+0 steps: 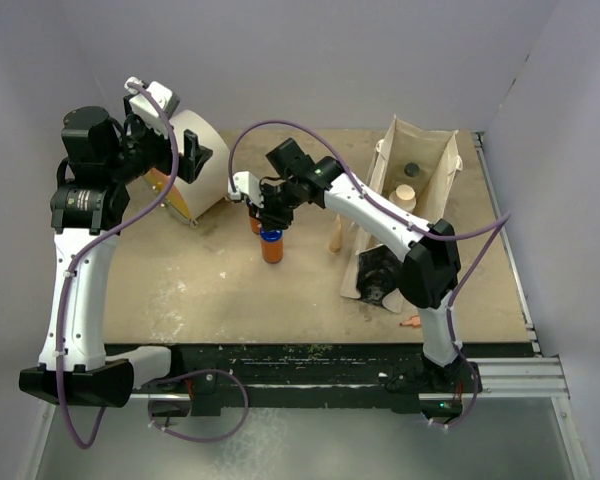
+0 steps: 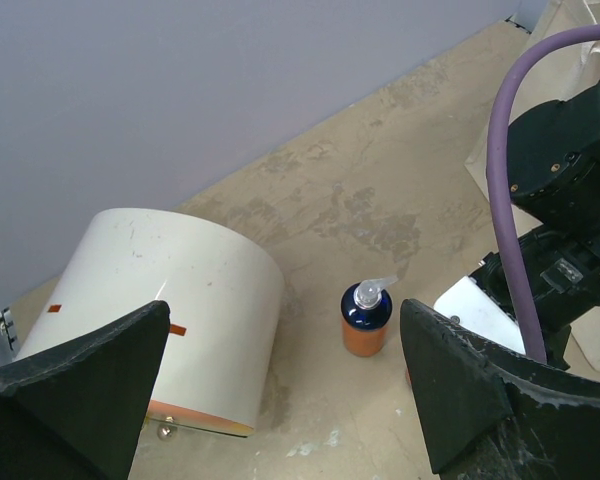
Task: Place the personal care products into the canvas bag
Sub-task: Pick up the care product from the center of the board.
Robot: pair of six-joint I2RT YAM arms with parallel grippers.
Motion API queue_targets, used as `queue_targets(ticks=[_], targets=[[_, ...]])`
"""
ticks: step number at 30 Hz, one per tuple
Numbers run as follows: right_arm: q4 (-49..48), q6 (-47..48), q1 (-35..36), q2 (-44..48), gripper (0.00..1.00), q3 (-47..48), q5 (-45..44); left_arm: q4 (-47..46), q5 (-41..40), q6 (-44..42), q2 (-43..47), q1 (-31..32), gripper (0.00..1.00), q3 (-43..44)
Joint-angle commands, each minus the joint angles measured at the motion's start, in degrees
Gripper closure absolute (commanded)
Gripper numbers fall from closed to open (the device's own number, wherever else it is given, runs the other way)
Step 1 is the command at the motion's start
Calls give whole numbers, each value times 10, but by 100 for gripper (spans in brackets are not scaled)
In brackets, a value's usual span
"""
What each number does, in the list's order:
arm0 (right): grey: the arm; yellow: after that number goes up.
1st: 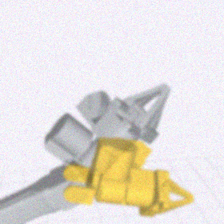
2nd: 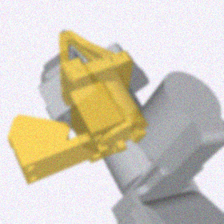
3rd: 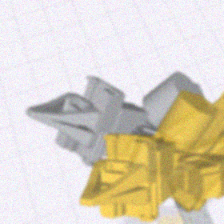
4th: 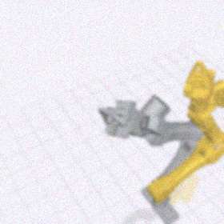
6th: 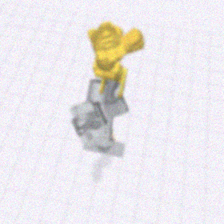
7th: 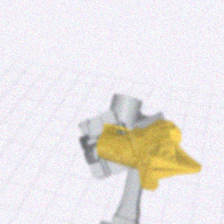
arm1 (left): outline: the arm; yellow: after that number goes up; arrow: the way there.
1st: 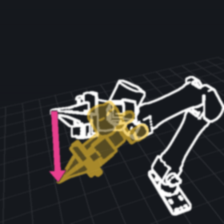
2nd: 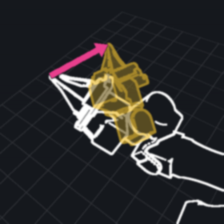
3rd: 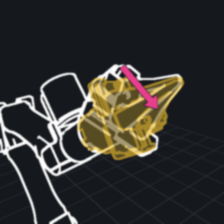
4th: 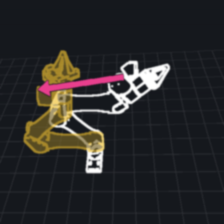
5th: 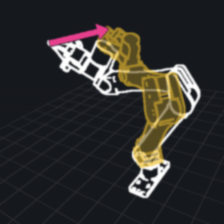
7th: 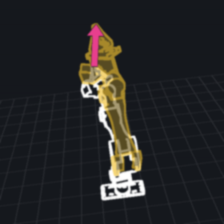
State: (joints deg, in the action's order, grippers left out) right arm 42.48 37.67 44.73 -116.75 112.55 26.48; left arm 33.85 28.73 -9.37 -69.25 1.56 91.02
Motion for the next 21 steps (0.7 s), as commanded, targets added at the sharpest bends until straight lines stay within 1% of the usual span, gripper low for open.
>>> queue_targets(ticks=[1,9,12,18,21], targets=[[1,-5,2,33,81,19,2,-27,15,11,6,-4,1,3],[-9,-21,0,38,99,19,-13,-27,21,12,3,-4,1,2],[-18,-46,1,41,100,17,-30,-27,23,12,3,-4,1,1],[-41,-123,0,47,100,19,-124,-26,33,14,0,-4,1,0],[-49,-153,0,53,100,10,-145,-26,38,15,-1,-5,1,-3]])
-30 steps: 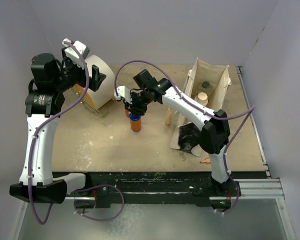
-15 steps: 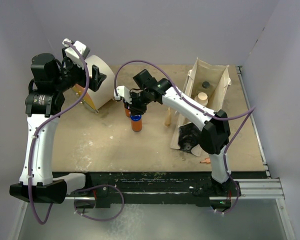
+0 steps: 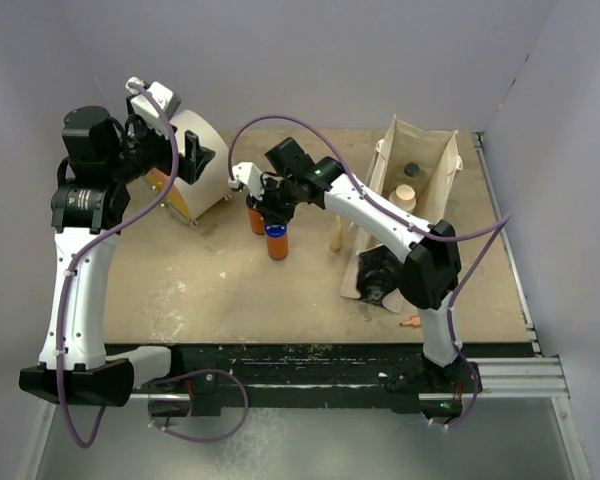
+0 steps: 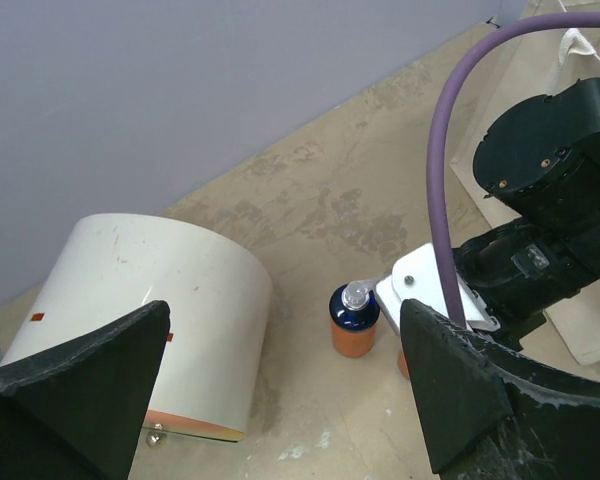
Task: Place the personal care products into the canvas bag
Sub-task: Pick up the care product from the center of the board.
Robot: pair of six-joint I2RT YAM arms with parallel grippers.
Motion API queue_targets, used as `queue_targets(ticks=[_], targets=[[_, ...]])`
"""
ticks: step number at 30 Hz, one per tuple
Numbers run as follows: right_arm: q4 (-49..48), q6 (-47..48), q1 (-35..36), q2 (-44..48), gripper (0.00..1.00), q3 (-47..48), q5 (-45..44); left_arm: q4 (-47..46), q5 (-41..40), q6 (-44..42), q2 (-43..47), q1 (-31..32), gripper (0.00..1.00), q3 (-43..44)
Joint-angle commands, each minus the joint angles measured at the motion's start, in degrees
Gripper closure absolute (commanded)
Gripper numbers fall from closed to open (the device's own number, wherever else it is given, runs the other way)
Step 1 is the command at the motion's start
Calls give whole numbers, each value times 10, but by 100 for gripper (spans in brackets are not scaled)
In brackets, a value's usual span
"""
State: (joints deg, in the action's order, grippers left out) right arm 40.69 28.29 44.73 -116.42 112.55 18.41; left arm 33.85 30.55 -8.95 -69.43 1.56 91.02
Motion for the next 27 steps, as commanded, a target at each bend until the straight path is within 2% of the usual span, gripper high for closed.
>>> queue_targets(ticks=[1,13,27], targets=[[-35,-64,0,55,100,2,-65,-26,20,11,0,-5,1,-3],[-42,-63,-6,106,100,-38,-14,-20,24,15,-7,-4,0,-1],[44,-29,-11,206,100,16,10,-14,64,23,-36,-3,6,13]])
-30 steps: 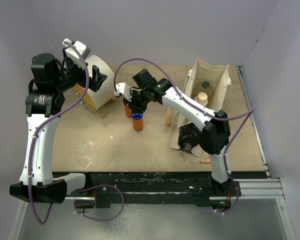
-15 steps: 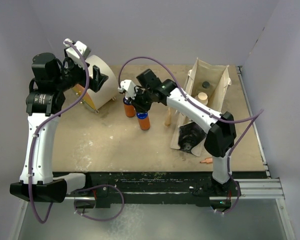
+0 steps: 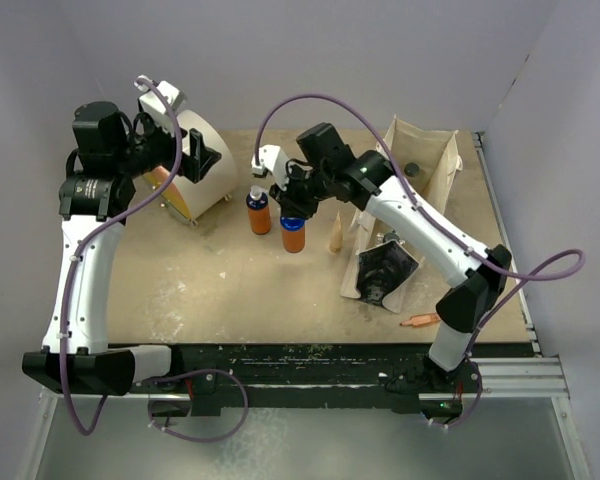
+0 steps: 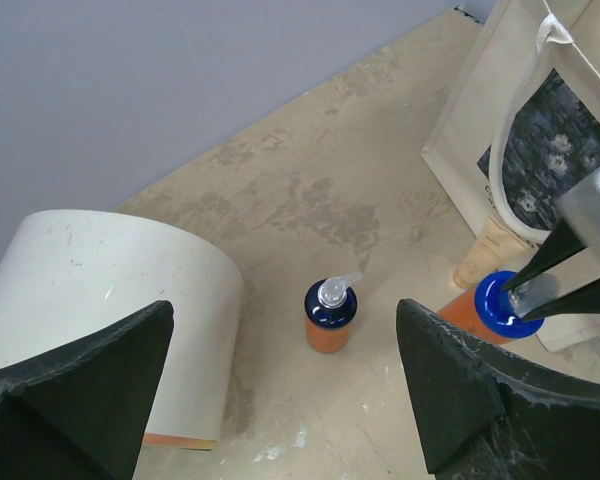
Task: Place the personal care products into the canvas bag
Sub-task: Pick up the care product from the center of the board, then place the care product in the canvas bag.
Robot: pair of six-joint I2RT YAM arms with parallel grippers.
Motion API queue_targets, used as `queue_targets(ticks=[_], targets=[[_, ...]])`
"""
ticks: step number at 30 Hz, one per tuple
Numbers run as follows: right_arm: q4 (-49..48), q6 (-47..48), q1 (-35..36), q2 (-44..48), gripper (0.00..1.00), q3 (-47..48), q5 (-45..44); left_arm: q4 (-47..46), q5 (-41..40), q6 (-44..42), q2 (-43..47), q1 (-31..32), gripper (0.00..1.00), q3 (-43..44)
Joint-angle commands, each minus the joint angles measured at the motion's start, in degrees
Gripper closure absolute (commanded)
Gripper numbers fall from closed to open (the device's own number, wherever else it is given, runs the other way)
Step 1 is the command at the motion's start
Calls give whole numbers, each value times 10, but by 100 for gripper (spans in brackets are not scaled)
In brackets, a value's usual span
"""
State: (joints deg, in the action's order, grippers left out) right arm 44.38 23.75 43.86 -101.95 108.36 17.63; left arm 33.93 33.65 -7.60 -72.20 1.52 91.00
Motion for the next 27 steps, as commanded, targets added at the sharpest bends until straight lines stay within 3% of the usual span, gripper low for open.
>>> queue_targets(ticks=[1,17,27], targets=[[16,20,-3,69,100,68,15,-15,37,9,-12,-3,6,15],[87,40,-10,168,100,223,-67,-23,68,-41,-57,35,6,-6],[93,12,-142,233,100,242,-33,-9,76,-78,-71,89,7,-7]])
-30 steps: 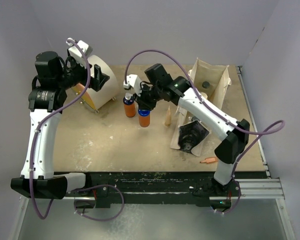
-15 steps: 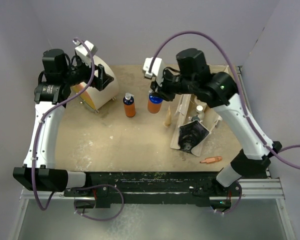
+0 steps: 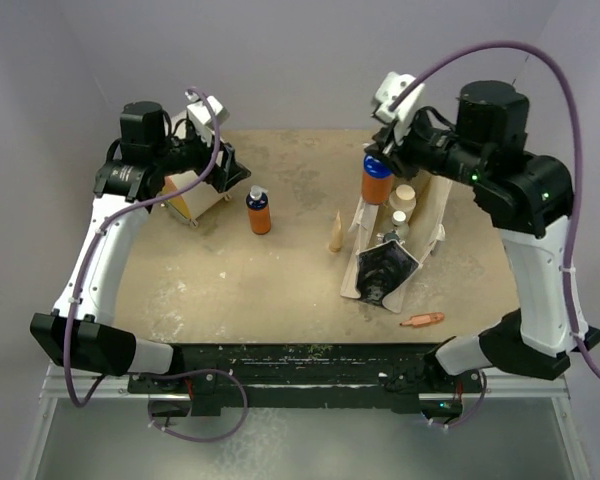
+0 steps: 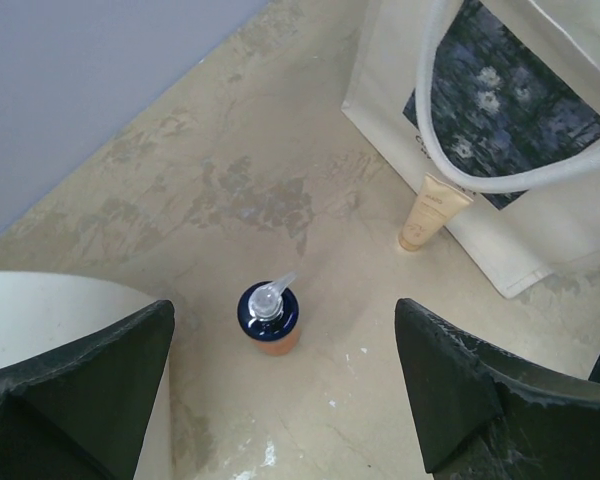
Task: Place the personal care products into the canvas bag
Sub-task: Place the care product in the canvas bag.
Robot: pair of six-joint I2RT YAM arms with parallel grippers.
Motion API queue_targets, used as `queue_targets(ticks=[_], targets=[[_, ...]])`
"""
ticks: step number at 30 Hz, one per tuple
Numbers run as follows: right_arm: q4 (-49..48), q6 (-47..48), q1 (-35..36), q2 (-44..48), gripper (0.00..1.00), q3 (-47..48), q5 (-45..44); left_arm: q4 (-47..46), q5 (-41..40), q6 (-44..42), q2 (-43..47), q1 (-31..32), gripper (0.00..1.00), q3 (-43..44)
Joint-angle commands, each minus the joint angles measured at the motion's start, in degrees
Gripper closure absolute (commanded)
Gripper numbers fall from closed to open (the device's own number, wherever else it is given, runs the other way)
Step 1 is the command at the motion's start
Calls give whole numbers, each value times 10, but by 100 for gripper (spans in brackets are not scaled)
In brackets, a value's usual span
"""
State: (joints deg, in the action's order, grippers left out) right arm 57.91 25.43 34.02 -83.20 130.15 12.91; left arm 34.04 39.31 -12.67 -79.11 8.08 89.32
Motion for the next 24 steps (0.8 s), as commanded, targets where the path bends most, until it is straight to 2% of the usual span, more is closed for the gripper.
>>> queue_targets(ticks=[1,8,12,17,24], targets=[[-43,-5,-56,52,100,19,17,-6,21,-30,-4,30,7,13],[-42,-1,-125,78,100,-27,49,13,62,-48,-24,94,9,57],[-41,-3,-157,88,100,-67,76,68,70,-94,-52,178,11,109],[-53,-10,-215,107,100,-122,126,159,51,-194,-103,296,13,188],[-62,-12,-248,118,100,-162,171,248,-18,-342,-182,421,13,275]])
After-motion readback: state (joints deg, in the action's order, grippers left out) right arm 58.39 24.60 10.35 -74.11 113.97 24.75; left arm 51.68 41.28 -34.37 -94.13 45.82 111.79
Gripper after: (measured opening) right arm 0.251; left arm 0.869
